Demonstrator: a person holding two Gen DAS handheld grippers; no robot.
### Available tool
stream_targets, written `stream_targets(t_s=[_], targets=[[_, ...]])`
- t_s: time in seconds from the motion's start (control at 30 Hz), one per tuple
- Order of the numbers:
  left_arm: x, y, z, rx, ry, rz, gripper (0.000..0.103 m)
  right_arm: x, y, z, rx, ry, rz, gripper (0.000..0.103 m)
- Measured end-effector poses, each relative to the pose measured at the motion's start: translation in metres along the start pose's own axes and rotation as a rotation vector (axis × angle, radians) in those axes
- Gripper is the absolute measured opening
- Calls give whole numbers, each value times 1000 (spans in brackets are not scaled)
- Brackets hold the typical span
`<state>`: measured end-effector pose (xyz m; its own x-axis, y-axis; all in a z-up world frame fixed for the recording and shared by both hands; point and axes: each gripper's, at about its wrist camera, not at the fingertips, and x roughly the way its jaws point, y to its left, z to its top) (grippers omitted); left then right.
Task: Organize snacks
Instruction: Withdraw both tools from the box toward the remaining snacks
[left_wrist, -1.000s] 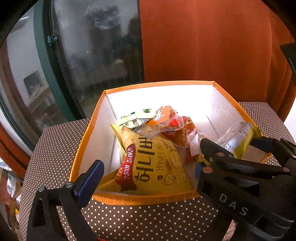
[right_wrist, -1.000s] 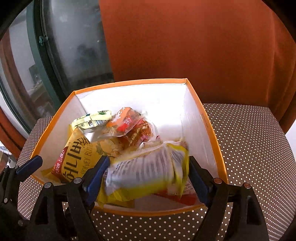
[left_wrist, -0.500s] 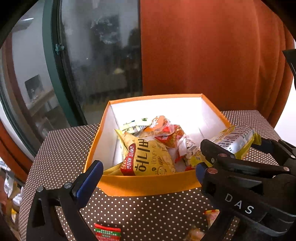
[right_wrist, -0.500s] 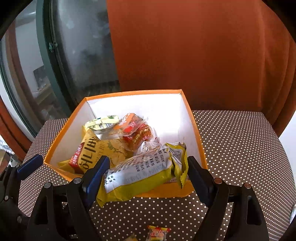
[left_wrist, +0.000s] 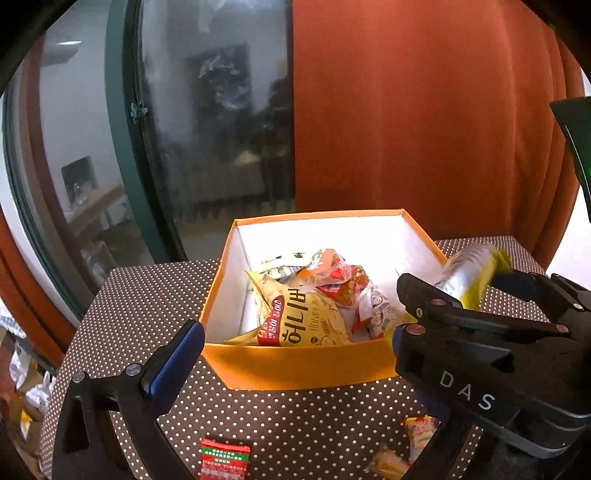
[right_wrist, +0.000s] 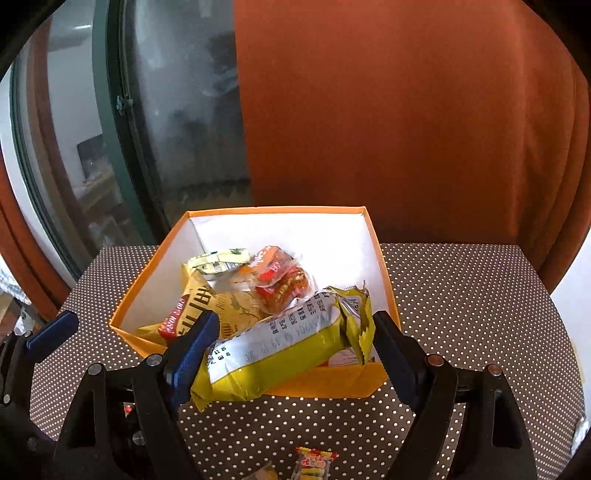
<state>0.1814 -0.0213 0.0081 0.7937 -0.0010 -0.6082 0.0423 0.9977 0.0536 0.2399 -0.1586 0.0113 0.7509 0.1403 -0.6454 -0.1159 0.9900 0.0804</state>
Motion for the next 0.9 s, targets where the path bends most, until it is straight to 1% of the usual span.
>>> stream_targets(t_s=[0.1, 0.2, 0.27, 0.3, 0.37, 0.43, 0.5, 0.67, 0.9], targets=[[-1, 1, 2, -6, -10, 0, 103, -2, 4, 3, -14, -21, 0, 86], [10, 1, 8, -11, -6, 26, 103, 8, 9, 11, -41, -34, -35, 86], [21, 3, 11, -22, 21, 49, 103, 19, 10, 16, -51, -36, -47, 86], [26, 5, 12, -31, 39, 42, 103, 25, 10, 17, -53, -26, -54, 86], [31, 9, 11, -46, 56, 20, 103, 33, 10, 18, -55, -9, -39, 86], [34, 10, 8, -41, 56, 37, 103, 36, 9, 17, -51, -3, -22, 86], [34, 10, 5, -32, 51, 38, 103, 37, 7, 14, -47, 6, -11, 86], [26, 6, -9, -15, 37, 16, 103, 30, 2, 0, -35, 14, 18, 86], [10, 0, -30, -17, -4, -13, 103, 2, -5, -25, -25, -6, 9, 86]])
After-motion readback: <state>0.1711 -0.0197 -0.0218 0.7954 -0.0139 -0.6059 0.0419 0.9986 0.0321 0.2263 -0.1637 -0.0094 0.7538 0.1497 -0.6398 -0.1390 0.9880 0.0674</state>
